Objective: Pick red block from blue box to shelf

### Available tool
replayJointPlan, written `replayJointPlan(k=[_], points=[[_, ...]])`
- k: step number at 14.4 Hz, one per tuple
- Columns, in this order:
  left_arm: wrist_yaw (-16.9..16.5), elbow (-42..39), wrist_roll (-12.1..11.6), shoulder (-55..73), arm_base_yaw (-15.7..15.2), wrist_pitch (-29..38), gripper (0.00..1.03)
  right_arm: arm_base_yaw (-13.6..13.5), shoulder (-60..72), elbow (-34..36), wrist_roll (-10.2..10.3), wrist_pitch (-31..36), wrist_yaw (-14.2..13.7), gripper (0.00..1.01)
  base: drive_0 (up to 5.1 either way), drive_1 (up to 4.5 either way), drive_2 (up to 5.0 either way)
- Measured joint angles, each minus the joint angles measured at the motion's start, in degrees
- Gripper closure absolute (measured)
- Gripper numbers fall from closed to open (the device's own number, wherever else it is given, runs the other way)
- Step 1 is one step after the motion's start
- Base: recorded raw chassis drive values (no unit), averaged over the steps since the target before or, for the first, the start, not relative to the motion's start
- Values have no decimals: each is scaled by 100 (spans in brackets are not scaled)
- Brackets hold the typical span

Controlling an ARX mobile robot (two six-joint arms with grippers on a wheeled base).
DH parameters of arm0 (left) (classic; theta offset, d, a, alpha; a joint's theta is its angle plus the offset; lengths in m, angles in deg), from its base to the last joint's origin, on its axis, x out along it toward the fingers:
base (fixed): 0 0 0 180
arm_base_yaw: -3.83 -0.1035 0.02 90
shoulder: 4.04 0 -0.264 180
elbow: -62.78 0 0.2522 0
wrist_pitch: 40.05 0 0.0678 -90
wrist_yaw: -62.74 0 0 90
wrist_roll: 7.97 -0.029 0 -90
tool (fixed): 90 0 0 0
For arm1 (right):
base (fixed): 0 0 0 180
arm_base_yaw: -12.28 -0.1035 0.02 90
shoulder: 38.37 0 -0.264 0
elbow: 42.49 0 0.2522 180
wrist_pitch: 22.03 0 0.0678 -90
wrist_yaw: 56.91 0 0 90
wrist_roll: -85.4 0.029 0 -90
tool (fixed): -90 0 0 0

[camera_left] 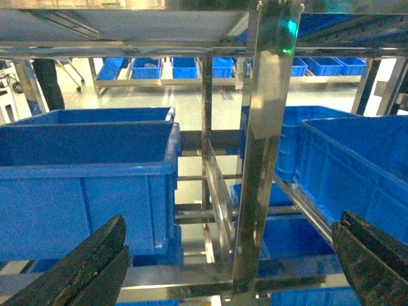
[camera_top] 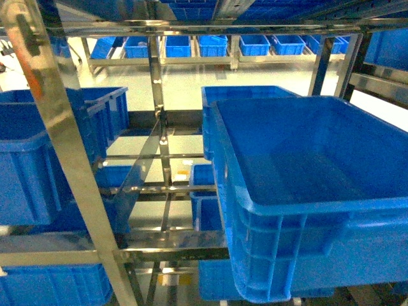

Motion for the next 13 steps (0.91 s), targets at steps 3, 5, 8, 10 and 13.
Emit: replayJointPlan(k=[3,5,8,10,13], points=[[2,0,0,0,0,7,5,0,0,0,0,20,0,73,0,0,0],[0,0,-2,0,0,2,5,0,0,0,0,-15,0,73,0,0,0],[2,0,-2,0,0,13,5,0,0,0,0,2,0,73,0,0,0],[0,0,0,0,0,11,5,0,0,0,0,2,0,73,0,0,0],[0,0,0,0,0,11,5,0,0,0,0,2,0,73,0,0,0]])
